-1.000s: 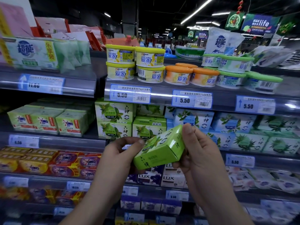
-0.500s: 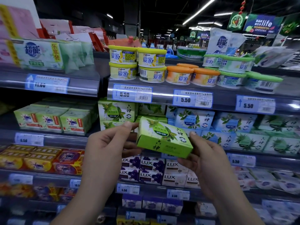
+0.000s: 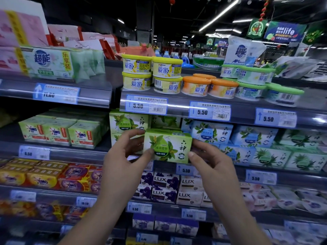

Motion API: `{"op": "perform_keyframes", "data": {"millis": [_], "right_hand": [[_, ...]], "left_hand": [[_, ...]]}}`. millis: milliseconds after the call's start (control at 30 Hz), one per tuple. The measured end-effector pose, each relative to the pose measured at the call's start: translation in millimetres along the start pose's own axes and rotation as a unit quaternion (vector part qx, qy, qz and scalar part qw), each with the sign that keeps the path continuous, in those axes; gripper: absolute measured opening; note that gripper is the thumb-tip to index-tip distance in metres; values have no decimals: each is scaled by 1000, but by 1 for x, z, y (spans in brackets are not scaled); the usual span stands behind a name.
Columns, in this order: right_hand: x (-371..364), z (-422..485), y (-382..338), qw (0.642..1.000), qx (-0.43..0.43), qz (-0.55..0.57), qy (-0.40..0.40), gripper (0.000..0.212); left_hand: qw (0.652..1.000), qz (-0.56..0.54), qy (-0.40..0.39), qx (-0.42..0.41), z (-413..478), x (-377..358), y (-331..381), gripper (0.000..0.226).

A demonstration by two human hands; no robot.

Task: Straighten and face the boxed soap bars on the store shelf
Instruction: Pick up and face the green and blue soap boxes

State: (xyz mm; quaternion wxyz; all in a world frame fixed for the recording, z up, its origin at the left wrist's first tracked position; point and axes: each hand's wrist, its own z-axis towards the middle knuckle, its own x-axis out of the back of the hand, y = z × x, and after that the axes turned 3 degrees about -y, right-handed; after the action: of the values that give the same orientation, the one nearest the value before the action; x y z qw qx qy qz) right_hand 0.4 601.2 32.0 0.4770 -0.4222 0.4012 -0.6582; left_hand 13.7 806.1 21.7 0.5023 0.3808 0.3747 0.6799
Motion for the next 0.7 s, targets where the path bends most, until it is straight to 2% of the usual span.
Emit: {"op": "perform_keyframes", "data": {"millis": [67, 233, 333, 400, 533, 700], "right_hand": [[-4, 5, 1, 1000, 9, -8, 1, 35], [-14, 17, 3, 999, 31, 3, -3, 43], [-18, 24, 8, 1000, 19, 3, -5, 42], [-19, 28, 12, 1000, -4, -2, -26, 49], [-23, 29, 19, 998, -9, -33, -55, 60], [-24, 20, 28, 996, 13, -63, -56, 53]], "left_hand": [[1000, 27, -5, -9, 8, -1, -3, 40], [999, 37, -22, -16, 25, -11, -11, 57], [999, 43, -29, -12, 31, -19, -16, 59], [998, 55, -33, -14, 32, -22, -19, 61], [996, 75, -35, -33, 31, -26, -23, 58], [995, 87, -36, -38, 25, -26, -26, 51]]}}
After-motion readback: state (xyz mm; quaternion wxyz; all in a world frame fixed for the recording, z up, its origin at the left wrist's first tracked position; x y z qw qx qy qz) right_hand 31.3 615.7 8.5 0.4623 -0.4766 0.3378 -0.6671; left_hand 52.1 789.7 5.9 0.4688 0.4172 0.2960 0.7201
